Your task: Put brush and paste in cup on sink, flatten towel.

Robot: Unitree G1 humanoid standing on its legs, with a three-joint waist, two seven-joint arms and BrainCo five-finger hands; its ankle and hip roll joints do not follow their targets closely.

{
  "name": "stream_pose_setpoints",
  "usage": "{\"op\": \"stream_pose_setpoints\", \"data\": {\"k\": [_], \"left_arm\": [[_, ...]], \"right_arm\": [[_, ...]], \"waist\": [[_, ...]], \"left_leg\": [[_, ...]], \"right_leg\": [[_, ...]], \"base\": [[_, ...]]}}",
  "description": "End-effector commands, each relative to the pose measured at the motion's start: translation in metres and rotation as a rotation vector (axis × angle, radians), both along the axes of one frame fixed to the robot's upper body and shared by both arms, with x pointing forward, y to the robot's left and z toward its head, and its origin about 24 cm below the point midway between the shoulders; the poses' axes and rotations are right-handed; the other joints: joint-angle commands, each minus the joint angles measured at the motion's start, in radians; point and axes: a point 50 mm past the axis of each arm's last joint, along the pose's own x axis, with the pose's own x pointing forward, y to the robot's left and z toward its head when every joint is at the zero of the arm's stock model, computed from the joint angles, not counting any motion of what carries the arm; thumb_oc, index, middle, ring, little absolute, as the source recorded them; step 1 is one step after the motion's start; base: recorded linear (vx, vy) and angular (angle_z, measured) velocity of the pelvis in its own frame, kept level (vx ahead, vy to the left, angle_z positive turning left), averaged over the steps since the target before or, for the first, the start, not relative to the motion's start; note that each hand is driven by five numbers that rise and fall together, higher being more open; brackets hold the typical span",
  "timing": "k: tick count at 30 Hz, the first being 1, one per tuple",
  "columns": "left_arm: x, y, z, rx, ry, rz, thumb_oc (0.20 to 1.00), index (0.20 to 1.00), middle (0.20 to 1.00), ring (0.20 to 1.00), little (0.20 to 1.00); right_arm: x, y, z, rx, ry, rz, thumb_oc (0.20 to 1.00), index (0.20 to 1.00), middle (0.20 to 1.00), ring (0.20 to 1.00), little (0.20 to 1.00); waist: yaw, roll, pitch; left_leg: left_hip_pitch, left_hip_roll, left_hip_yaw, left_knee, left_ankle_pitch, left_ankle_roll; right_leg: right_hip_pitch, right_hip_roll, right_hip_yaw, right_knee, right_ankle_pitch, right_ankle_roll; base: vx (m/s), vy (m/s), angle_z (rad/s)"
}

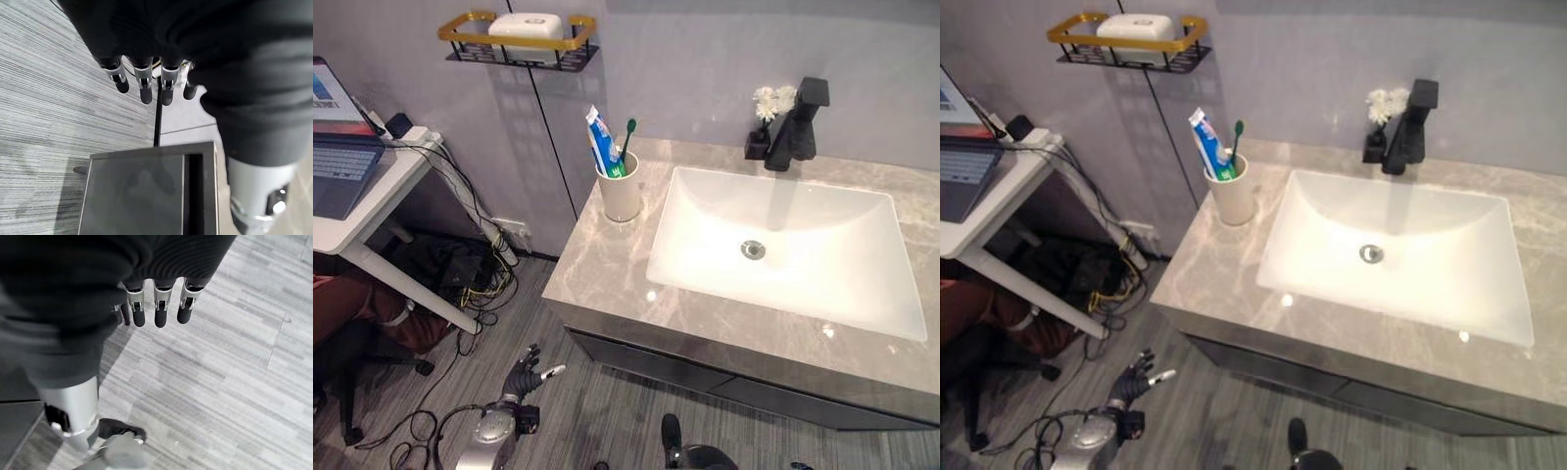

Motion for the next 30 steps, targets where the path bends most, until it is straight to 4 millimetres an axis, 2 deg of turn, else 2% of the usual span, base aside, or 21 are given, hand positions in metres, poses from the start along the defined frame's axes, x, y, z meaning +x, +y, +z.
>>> {"op": "stream_pose_setpoints", "data": {"k": [1, 3, 4, 7, 8, 10, 12, 15, 18, 21, 22, 24, 25, 26, 28, 30], "left_arm": [[0.019, -0.005, 0.026, -0.009, -0.140, -0.083, 1.000, 1.000, 1.000, 1.000, 1.000], [0.024, -0.007, 0.031, -0.007, -0.159, -0.104, 1.000, 1.000, 1.000, 1.000, 1.000], [0.025, -0.008, 0.030, -0.004, -0.157, -0.108, 1.000, 1.000, 1.000, 1.000, 1.000], [0.023, -0.005, 0.029, 0.000, -0.153, -0.093, 1.000, 1.000, 1.000, 1.000, 1.000], [0.022, -0.004, 0.028, 0.002, -0.152, -0.084, 1.000, 1.000, 1.000, 1.000, 1.000], [0.019, -0.002, 0.025, 0.016, -0.144, -0.072, 1.000, 1.000, 1.000, 1.000, 1.000], [0.016, 0.001, 0.025, 0.023, -0.135, -0.072, 1.000, 1.000, 1.000, 1.000, 1.000], [0.015, 0.005, 0.027, 0.044, -0.136, -0.087, 1.000, 1.000, 1.000, 1.000, 1.000], [0.011, 0.012, 0.029, 0.073, -0.133, -0.106, 1.000, 1.000, 1.000, 1.000, 1.000], [0.009, 0.014, 0.030, 0.079, -0.131, -0.105, 1.000, 1.000, 1.000, 1.000, 1.000], [0.005, 0.018, 0.028, 0.089, -0.118, -0.098, 1.000, 1.000, 1.000, 1.000, 1.000], [0.000, 0.024, 0.027, 0.098, -0.105, -0.088, 1.000, 1.000, 1.000, 1.000, 1.000], [-0.005, 0.032, 0.030, 0.115, -0.103, -0.081, 1.000, 1.000, 1.000, 1.000, 1.000], [-0.006, 0.032, 0.030, 0.115, -0.102, -0.081, 1.000, 1.000, 1.000, 1.000, 1.000], [-0.017, 0.043, 0.038, 0.135, -0.106, -0.102, 1.000, 1.000, 1.000, 1.000, 1.000], [-0.024, 0.047, 0.041, 0.133, -0.107, -0.096, 1.000, 1.000, 1.000, 1.000, 1.000]], "right_arm": [[-0.011, -0.015, 0.004, -0.046, 0.042, -0.050, 1.000, 1.000, 1.000, 1.000, 1.000], [-0.004, -0.015, 0.005, -0.050, 0.010, -0.070, 1.000, 1.000, 1.000, 1.000, 1.000], [-0.002, -0.015, 0.006, -0.053, 0.003, -0.074, 1.000, 1.000, 1.000, 1.000, 1.000], [-0.001, -0.014, 0.005, -0.047, -0.025, -0.093, 1.000, 1.000, 1.000, 1.000, 1.000], [0.001, -0.013, 0.006, -0.045, -0.040, -0.093, 1.000, 1.000, 1.000, 1.000, 1.000], [0.002, -0.010, 0.004, -0.033, -0.049, -0.083, 1.000, 1.000, 1.000, 1.000, 1.000], [0.000, -0.006, 0.002, -0.021, -0.027, -0.061, 1.000, 1.000, 1.000, 1.000, 1.000], [-0.001, -0.002, 0.001, -0.012, -0.008, -0.041, 1.000, 1.000, 1.000, 1.000, 1.000], [-0.001, 0.008, -0.004, 0.023, 0.002, -0.040, 1.000, 1.000, 1.000, 1.000, 1.000], [-0.001, 0.011, -0.005, 0.030, 0.005, -0.031, 1.000, 1.000, 1.000, 1.000, 1.000], [0.005, 0.017, -0.006, 0.045, -0.010, -0.015, 1.000, 1.000, 1.000, 1.000, 1.000], [0.012, 0.025, -0.007, 0.071, -0.046, -0.016, 1.000, 1.000, 1.000, 1.000, 1.000], [0.019, 0.032, -0.008, 0.097, -0.086, -0.017, 1.000, 1.000, 1.000, 1.000, 1.000], [0.019, 0.032, -0.008, 0.098, -0.085, -0.016, 1.000, 1.000, 1.000, 1.000, 1.000], [0.026, 0.038, -0.008, 0.157, -0.162, -0.128, 1.000, 1.000, 1.000, 1.000, 1.000], [0.033, 0.039, -0.006, 0.161, -0.202, -0.149, 1.000, 1.000, 1.000, 1.000, 1.000]], "waist": [[-0.007, -0.061, 0.032], [-0.007, -0.072, 0.051], [-0.012, -0.074, 0.048], [-0.014, -0.073, 0.032], [-0.012, -0.066, 0.031], [-0.005, -0.045, 0.033], [0.002, -0.038, 0.031], [0.003, -0.039, 0.012], [0.014, -0.052, -0.007], [0.020, -0.056, -0.010], [0.026, -0.059, -0.012], [0.030, -0.067, -0.013], [0.033, -0.075, -0.008], [0.034, -0.076, -0.009], [0.028, -0.072, 0.010], [0.037, -0.065, 0.020]], "left_leg": [[-0.098, -0.076, 0.066, 0.371, 0.174, -0.042], [-0.160, -0.093, 0.080, 0.437, 0.146, -0.013], [-0.187, -0.080, 0.110, 0.413, 0.139, -0.004], [-0.218, -0.028, 0.176, 0.221, 0.083, 0.018], [-0.220, -0.013, 0.181, 0.135, 0.102, 0.018], [-0.241, 0.024, 0.181, -0.002, 0.209, -0.005], [-0.210, 0.030, 0.186, -0.006, 0.194, -0.002], [-0.194, 0.000, 0.206, 0.003, 0.161, 0.014], [-0.176, -0.042, 0.245, 0.031, 0.103, 0.052], [-0.171, -0.052, 0.255, 0.036, 0.091, 0.061], [-0.167, -0.064, 0.263, 0.042, 0.075, 0.073], [-0.160, -0.073, 0.269, 0.045, 0.060, 0.082], [-0.151, -0.079, 0.277, 0.043, 0.055, 0.092], [-0.150, -0.079, 0.278, 0.042, 0.055, 0.092], [-0.116, -0.091, 0.273, -0.006, 0.063, 0.115], [-0.096, -0.092, 0.288, -0.035, 0.069, 0.120]], "right_leg": [[0.012, -0.065, 0.030, 0.032, 0.006, 0.031], [0.025, -0.069, 0.031, 0.014, 0.007, 0.024], [0.035, -0.076, 0.029, 0.003, 0.005, 0.025], [0.064, -0.095, 0.032, -0.029, 0.000, 0.047], [0.073, -0.096, 0.038, -0.034, -0.002, 0.055], [0.095, -0.096, 0.052, -0.036, -0.017, 0.066], [0.104, -0.103, 0.069, -0.007, -0.041, 0.077], [0.113, -0.137, 0.074, 0.002, -0.041, 0.097], [0.134, -0.196, 0.097, -0.005, -0.023, 0.136], [0.135, -0.208, 0.102, -0.005, -0.016, 0.145], [0.132, -0.225, 0.100, 0.003, 0.002, 0.154], [0.121, -0.233, 0.099, 0.018, 0.023, 0.163], [0.102, -0.235, 0.092, 0.045, 0.054, 0.167], [0.101, -0.235, 0.093, 0.046, 0.053, 0.167], [0.042, -0.219, 0.087, 0.169, 0.106, 0.171], [0.011, -0.225, 0.022, 0.207, 0.105, 0.165]], "base": [[-0.05, -0.155, 0.33], [0.02, -0.091, 0.29], [0.11, -0.035, 0.01], [0.17, 0.086, 0.13], [0.19, 0.188, 0.02], [0.25, 0.264, 0.05], [0.19, 0.195, -0.47], [0.14, 0.222, -0.67], [0.17, 0.264, -0.21], [0.08, 0.163, -0.29], [0.06, 0.182, -0.18], [0.06, 0.211, -0.05], [0.02, 0.141, -0.22], [0.00, 0.204, -0.34], [0.00, 0.257, -0.13], [0.00, 0.177, -0.08]]}}
